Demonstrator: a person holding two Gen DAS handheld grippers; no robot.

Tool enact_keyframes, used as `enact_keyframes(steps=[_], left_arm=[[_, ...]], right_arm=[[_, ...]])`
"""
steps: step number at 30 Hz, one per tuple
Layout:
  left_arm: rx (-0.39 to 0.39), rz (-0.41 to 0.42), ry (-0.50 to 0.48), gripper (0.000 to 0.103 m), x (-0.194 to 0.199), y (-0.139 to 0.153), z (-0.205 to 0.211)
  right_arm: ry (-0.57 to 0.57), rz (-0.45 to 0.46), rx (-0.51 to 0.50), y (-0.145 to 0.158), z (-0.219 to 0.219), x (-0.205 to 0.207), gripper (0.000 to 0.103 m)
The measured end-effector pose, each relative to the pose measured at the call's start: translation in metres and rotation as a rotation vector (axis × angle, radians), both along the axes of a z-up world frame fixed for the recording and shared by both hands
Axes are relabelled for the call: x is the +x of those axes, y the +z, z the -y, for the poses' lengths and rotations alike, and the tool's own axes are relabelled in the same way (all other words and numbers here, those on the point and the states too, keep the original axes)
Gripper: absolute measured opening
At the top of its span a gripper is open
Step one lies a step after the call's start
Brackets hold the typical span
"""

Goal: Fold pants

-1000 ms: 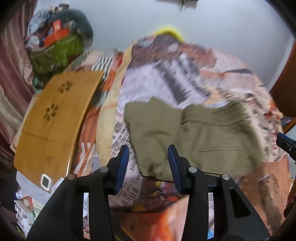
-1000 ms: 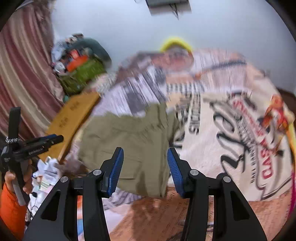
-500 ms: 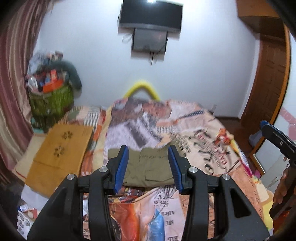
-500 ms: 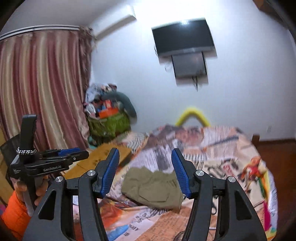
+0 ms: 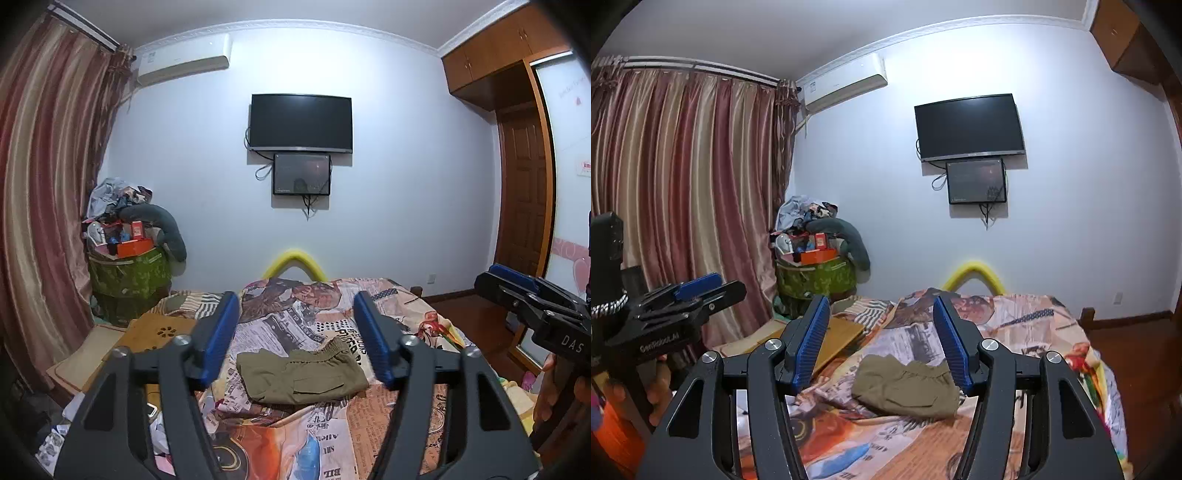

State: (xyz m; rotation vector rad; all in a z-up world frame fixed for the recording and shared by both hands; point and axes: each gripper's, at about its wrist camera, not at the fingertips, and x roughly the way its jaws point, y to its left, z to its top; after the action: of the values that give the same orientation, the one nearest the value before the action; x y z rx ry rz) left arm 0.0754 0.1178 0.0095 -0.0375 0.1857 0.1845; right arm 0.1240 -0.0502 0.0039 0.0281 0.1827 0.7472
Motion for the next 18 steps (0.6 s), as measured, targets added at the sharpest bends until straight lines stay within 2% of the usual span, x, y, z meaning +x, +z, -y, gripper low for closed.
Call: enact_keyframes(steps=[1,2,4,7,9,10,18], left_arm=[[0.002,0.008,0.004,0.074,-0.004,0.000,0.000],[0.001,0.014,0.005,0.078,-0.006,-0.001,0.000],[-0.006,0.030,0.002,0.094,-0.012,-0.001,-0.001],[-0.008,0.062,0.016,0.102,-0.019,-0.001,-0.002],[-0.001,0.073,0.024,0.103,-0.024,-0.001,-0.003],[-0.002,0.075,0.022,0.103,-0.025,-0.001,-0.003],[-0.014,0.073,0.012,0.103,-0.030,-0.004,-0.003]], right_arm=[[-0.004,-0.002,0.001,0.000,0.001,-0.001,0.058],[-0.014,-0.001,0.002,-0.001,0.001,-0.002,0.067],[-0.032,0.008,0.004,-0.001,0.001,-0.004,0.081],[-0.051,0.024,0.000,-0.001,0.002,-0.010,0.086],[-0.062,0.026,-0.006,0.000,0.001,-0.012,0.094],[-0.068,0.028,-0.003,0.000,0.002,-0.013,0.103],[-0.092,0.035,-0.002,-0.002,0.004,-0.020,0.103]])
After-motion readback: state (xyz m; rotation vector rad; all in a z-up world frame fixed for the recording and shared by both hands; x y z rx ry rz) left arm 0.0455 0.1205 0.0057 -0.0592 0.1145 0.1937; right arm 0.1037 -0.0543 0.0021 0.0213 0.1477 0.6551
